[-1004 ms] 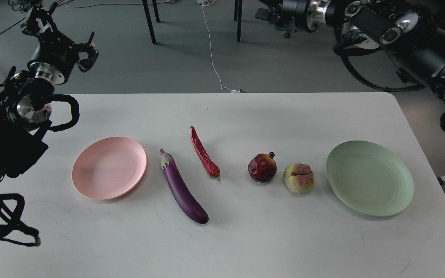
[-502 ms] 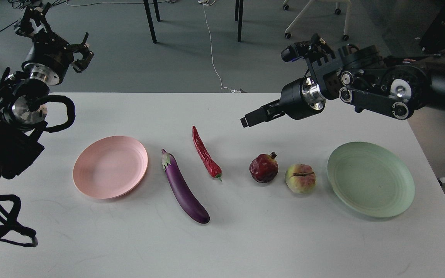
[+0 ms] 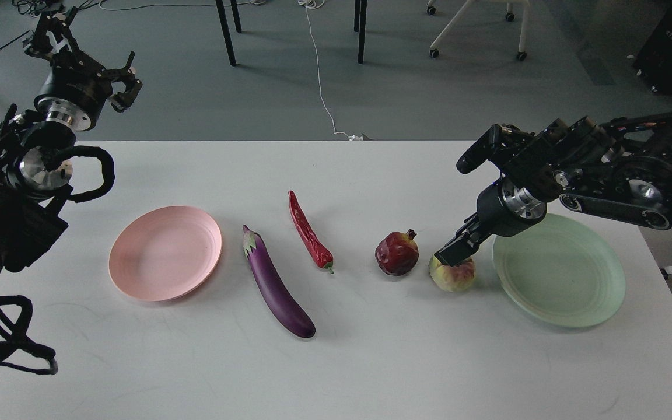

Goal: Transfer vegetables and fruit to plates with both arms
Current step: 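Lower the right gripper onto the peach and grasp it, then carry the peach onto the green plate and release it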

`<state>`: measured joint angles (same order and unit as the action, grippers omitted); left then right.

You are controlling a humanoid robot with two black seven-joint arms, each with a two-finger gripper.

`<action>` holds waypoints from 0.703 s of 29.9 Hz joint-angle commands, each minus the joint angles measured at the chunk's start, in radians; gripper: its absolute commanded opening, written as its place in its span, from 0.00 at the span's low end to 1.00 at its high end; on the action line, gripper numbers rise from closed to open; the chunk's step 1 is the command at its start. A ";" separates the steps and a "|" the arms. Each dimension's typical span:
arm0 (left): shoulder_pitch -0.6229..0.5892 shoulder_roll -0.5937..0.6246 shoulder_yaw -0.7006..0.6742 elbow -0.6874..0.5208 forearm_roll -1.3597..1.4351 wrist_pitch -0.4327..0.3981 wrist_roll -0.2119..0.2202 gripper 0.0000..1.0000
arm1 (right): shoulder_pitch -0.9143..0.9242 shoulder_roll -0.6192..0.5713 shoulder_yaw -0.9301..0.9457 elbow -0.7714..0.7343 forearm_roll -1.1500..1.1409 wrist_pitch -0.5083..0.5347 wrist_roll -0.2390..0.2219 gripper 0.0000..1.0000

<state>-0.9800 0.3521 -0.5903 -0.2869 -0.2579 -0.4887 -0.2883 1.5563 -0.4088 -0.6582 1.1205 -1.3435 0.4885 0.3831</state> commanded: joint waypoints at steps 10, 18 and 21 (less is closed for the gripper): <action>0.007 0.007 0.001 0.002 0.000 0.000 0.000 0.99 | -0.061 0.002 -0.001 -0.008 -0.002 0.000 0.003 0.95; 0.023 0.005 0.003 0.000 0.000 0.000 -0.022 0.99 | -0.091 0.018 0.003 -0.027 -0.002 0.000 0.002 0.88; 0.024 0.007 0.001 0.000 0.000 0.000 -0.022 0.99 | -0.091 0.027 0.003 -0.033 -0.002 0.000 0.002 0.87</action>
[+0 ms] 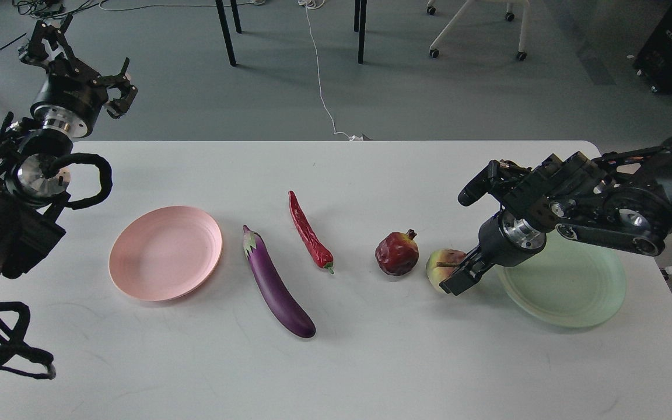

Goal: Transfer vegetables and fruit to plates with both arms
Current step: 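Carry the peach onto the green plate and release it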

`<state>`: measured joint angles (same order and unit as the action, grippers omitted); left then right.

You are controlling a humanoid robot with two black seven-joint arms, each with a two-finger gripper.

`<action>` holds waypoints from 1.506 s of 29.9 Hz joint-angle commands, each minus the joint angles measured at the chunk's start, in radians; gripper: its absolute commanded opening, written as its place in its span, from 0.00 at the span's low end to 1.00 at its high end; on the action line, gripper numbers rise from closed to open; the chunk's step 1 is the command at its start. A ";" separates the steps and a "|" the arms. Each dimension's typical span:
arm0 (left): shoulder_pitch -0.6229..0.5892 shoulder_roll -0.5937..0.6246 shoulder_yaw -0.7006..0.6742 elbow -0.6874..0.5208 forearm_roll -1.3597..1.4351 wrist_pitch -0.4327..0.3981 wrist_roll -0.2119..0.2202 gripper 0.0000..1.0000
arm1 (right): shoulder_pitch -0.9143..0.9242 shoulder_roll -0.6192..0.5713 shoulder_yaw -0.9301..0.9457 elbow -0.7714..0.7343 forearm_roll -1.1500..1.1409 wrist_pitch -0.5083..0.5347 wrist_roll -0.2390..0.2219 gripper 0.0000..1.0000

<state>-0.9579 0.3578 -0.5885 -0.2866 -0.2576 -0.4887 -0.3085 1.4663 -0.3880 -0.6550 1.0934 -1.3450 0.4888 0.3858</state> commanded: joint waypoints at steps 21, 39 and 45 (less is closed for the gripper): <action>0.005 0.004 -0.001 0.000 0.000 0.000 -0.003 0.99 | 0.181 -0.208 0.005 0.250 -0.008 0.000 -0.004 0.52; 0.005 0.003 0.001 0.000 0.000 0.000 -0.017 0.99 | 0.005 -0.463 0.006 0.164 -0.327 0.000 -0.010 0.61; 0.005 0.004 0.001 0.000 0.000 0.000 -0.017 0.99 | -0.056 -0.492 0.008 0.169 -0.339 0.000 -0.027 0.78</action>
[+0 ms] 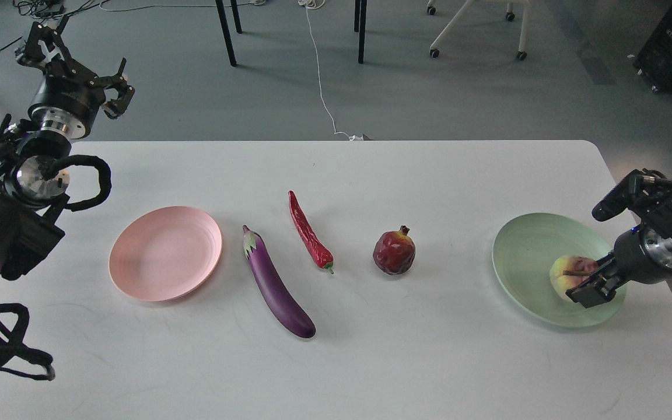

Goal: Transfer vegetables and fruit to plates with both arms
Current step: 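Carry the peach onto the green plate and release it, then move the right gripper to the pomegranate and grasp it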

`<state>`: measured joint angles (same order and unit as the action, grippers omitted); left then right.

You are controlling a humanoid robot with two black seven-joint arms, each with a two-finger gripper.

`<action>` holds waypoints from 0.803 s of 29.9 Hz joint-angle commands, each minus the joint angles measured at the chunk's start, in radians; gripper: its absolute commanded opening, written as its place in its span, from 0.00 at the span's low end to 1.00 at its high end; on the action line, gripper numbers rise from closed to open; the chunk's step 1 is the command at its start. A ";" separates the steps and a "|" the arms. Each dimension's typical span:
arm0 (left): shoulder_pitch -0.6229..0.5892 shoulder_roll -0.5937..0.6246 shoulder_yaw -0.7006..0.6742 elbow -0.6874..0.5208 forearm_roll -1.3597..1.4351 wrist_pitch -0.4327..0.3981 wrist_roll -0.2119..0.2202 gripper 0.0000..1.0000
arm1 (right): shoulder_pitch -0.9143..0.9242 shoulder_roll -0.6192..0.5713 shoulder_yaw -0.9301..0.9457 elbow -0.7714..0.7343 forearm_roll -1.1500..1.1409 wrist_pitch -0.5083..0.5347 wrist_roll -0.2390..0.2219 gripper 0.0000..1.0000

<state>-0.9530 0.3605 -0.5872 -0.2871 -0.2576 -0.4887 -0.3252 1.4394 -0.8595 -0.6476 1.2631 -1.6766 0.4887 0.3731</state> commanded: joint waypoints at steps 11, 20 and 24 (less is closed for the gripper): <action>0.005 0.000 0.000 0.000 0.000 0.000 0.000 0.99 | -0.016 -0.039 0.141 0.004 0.015 0.000 -0.020 0.99; 0.007 0.002 0.000 0.000 0.000 0.000 0.000 0.99 | 0.070 0.178 0.166 -0.001 0.112 0.000 -0.019 0.99; 0.008 0.002 0.000 0.000 0.000 0.000 0.000 0.99 | 0.073 0.278 0.164 -0.039 0.190 0.000 -0.019 0.98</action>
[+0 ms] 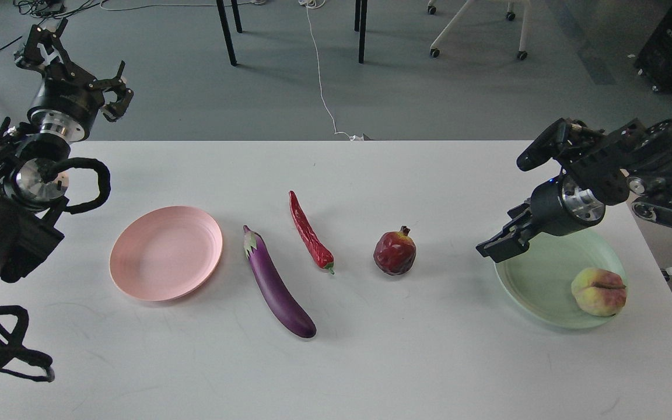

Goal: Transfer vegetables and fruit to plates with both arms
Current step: 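Move the right gripper to the pomegranate and grasp it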

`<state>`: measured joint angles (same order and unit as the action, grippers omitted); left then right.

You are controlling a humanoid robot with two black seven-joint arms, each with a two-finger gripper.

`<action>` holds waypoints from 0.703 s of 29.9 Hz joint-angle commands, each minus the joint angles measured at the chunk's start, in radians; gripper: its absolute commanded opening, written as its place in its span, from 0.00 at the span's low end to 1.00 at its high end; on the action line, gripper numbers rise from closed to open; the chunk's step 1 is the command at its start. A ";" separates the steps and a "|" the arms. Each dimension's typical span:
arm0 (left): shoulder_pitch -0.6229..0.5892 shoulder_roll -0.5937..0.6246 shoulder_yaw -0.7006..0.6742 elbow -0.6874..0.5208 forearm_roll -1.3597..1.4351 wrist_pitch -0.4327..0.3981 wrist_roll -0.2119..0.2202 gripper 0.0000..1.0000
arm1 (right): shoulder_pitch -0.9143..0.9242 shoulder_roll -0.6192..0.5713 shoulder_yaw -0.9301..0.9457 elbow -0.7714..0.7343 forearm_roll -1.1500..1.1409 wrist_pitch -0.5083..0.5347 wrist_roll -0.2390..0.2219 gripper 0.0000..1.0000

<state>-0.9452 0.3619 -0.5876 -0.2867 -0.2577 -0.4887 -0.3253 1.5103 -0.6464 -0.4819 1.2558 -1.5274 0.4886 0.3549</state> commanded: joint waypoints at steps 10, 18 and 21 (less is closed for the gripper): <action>0.009 0.002 -0.001 0.001 0.000 0.000 0.000 0.99 | -0.012 0.175 -0.007 -0.088 0.095 0.000 0.006 0.96; 0.017 0.006 0.000 0.001 0.000 0.000 -0.011 0.99 | -0.035 0.306 -0.018 -0.199 0.102 0.000 0.004 0.95; 0.019 0.008 0.000 0.001 0.000 0.000 -0.011 0.99 | -0.039 0.353 -0.018 -0.234 0.104 0.000 0.004 0.95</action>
<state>-0.9283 0.3678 -0.5877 -0.2855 -0.2577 -0.4887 -0.3350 1.4748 -0.3354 -0.4994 1.0554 -1.4252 0.4887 0.3599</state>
